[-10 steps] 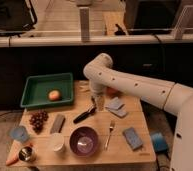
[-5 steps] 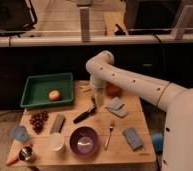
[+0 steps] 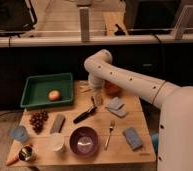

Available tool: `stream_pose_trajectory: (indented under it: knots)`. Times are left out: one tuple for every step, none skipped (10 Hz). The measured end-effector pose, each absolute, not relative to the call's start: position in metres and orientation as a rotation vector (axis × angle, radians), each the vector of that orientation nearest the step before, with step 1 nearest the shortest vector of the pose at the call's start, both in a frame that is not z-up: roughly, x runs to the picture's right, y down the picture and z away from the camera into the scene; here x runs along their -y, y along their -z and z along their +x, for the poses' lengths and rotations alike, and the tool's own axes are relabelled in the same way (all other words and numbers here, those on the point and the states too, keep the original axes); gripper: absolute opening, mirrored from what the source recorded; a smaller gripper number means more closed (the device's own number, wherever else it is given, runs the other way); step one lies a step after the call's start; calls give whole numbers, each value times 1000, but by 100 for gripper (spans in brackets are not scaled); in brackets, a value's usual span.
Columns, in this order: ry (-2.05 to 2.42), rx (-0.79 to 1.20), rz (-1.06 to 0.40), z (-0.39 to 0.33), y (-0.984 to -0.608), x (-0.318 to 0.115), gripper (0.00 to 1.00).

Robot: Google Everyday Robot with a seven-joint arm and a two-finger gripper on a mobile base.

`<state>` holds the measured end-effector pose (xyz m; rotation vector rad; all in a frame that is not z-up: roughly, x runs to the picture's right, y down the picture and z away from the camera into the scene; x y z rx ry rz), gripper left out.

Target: Place eraser in metal cup

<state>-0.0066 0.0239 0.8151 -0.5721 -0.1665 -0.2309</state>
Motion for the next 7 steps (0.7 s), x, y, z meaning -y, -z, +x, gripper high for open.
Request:
stream_pose_trajectory:
  knots:
    - [296, 188, -577, -14, -812, -32, 80]
    - [370, 217, -570, -23, -808, -37, 80]
    - [480, 267, -553, -35, -802, -44, 80]
    - [611, 331, -523, -46, -795, -52, 80]
    - [702, 385, -501, -53, -788, -58, 80]
    - [805, 443, -478, -64, -780, -66, 80]
    - [918, 505, -452, -81, -771, -74, 80]
